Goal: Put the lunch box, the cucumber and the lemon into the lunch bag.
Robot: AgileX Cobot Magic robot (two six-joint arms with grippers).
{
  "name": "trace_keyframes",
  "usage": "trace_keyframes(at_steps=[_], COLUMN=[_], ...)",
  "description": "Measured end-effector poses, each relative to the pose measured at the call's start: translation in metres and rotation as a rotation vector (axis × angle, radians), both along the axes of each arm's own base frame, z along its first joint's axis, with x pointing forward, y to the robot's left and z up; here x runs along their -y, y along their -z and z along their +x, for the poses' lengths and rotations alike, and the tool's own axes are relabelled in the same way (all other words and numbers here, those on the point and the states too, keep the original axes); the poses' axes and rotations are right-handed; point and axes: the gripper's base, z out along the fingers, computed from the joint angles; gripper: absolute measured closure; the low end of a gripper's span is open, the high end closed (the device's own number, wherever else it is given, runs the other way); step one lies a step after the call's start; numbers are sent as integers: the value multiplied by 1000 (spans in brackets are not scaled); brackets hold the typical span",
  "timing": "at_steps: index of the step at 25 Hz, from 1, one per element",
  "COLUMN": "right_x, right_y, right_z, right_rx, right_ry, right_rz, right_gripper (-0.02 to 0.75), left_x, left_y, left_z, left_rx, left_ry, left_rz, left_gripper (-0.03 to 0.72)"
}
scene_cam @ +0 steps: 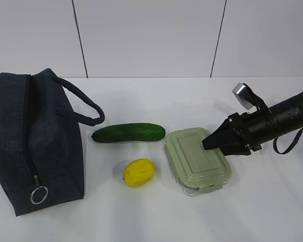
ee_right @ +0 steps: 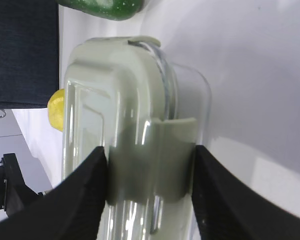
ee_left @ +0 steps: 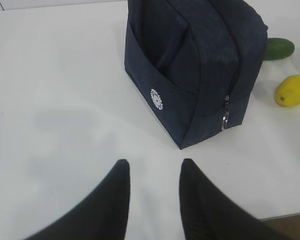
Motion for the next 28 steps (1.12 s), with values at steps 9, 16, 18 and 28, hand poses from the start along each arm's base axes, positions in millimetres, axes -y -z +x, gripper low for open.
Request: trace_keyframes(at_steps=[9, 16, 18, 28], right_x=[0, 1, 1, 2], right_y=[-2, -16, -27, -100], right_z=[4, 9, 8, -5], right_rx=[8, -25, -27, 10], right_ry=[13, 62, 75, 134], right_rz=[9, 3, -5, -42], right_gripper=[347, 349, 349, 349], left_x=[0, 0, 0, 0], left_y=[0, 0, 0, 0], left_z=[0, 0, 0, 0], left_rx=[0, 0, 0, 1], left_ry=[0, 0, 0, -1], left_rz=[0, 0, 0, -2], left_gripper=[446, 445, 445, 445])
